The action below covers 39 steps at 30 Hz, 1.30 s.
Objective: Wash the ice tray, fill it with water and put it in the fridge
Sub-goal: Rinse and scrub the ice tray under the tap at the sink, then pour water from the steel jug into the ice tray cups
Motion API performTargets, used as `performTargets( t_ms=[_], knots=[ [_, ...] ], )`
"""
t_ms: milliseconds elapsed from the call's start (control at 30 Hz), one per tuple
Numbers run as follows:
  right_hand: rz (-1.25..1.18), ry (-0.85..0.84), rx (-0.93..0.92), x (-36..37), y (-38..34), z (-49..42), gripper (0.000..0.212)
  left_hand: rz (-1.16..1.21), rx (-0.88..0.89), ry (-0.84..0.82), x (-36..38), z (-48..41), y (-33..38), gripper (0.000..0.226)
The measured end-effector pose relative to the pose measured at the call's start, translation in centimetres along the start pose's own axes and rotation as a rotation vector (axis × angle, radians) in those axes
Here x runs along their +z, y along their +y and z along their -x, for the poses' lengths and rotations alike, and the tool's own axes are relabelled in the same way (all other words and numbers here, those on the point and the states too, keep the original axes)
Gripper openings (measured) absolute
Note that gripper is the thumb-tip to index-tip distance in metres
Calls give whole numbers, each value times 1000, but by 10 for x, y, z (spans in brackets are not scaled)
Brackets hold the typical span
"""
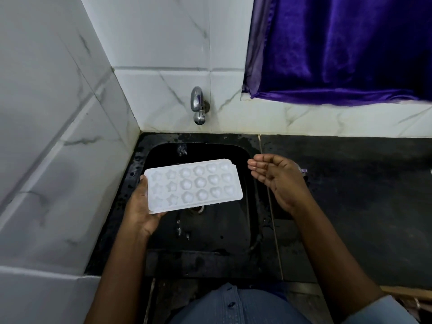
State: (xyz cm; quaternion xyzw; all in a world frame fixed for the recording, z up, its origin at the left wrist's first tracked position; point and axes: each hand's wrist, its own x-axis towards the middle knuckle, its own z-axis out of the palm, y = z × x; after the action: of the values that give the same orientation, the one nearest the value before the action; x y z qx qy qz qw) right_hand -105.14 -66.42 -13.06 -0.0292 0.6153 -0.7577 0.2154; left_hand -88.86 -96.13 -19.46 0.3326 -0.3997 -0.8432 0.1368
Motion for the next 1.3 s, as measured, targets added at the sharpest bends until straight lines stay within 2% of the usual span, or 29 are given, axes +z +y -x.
performTargets(
  t_ms=[200, 633, 767, 867, 1033, 1300],
  knots=[
    [111, 13, -98, -16, -3, -10, 30, 18, 37, 22, -3, 4, -3, 61],
    [288, 7, -121, -62, 16, -28, 17, 57, -20, 20, 31, 4, -27, 63],
    [295, -46, -60, -101, 21, -39, 8, 44, -31, -5, 43, 3, -37, 62],
    [290, 51, -55, -137, 19, -53, 7, 48, -42, -2, 54, 1, -45, 63],
    [420, 285, -96, -181, 26, -86, 25, 7, -60, 1, 75, -1, -60, 58],
    [442, 269, 5, -204, 47, -131, 51, -55, -97, -13, 96, -4, -77, 60]
  ],
)
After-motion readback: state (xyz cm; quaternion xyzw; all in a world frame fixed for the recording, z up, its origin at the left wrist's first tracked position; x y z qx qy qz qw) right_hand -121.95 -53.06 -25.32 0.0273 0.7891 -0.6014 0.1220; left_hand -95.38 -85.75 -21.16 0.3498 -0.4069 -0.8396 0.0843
